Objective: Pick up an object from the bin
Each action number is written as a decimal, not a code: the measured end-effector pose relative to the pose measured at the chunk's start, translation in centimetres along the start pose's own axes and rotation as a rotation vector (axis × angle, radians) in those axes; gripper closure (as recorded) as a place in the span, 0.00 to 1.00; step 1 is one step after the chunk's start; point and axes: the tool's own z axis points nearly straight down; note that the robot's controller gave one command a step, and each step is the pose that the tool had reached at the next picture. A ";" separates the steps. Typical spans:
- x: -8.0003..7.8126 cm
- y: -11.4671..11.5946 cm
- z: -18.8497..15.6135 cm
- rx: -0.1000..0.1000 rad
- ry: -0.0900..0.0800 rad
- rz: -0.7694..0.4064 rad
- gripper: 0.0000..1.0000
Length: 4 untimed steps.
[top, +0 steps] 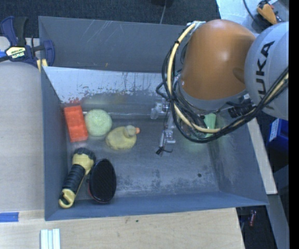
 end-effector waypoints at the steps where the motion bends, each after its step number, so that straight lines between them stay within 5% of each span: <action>1: 0.0 0.0 0.0 0.000 0.000 0.000 0.00; 2: -1.1 -0.1 2.8 -0.002 -0.013 0.001 0.00; 3: -7.0 0.8 6.3 -0.002 -0.022 -0.212 0.00; 4: -2.6 2.6 12.4 0.000 -0.003 0.028 0.00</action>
Offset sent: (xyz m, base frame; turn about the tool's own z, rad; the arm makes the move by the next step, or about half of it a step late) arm 0.0193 -0.0058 -0.0768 0.0015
